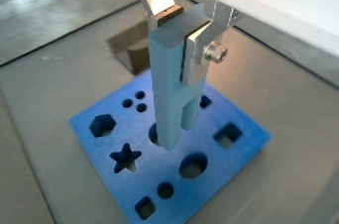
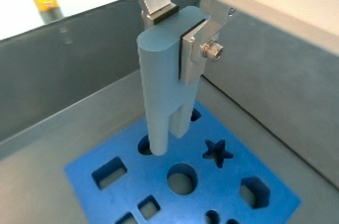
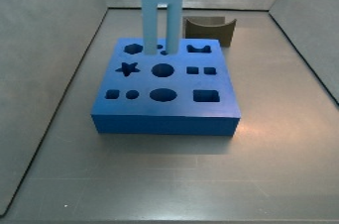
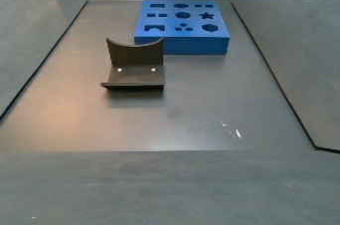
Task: Insert the square-circle object.
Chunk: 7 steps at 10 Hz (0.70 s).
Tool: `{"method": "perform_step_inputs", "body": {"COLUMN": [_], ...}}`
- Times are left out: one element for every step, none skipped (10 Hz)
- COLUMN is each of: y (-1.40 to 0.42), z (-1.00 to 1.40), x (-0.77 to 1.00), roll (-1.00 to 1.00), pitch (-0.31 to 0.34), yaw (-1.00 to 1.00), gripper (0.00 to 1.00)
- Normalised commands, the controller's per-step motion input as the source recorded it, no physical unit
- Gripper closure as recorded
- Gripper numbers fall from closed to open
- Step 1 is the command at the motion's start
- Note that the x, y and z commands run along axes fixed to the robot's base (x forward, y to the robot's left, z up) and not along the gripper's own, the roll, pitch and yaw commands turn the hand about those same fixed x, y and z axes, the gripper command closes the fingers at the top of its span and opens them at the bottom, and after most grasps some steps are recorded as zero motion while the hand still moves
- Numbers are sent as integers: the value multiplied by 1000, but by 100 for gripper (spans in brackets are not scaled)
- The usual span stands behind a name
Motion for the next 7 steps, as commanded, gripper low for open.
{"method": "perform_step_inputs", "body": {"y": [-283, -383, -440, -420, -317, -11, 6], "z": [-466, -494, -540, -446, -257, -91, -40], "x": [-171, -289, -463, -663, -797, -694, -603], "roll": [40, 29, 27, 51, 27, 0, -27], "pitch": [0, 0, 0, 0, -51, -127, -174], "yaw": [-780, -614, -451, -314, -226, 0, 234], "gripper": [100, 100, 100, 100, 100, 100, 100]}}
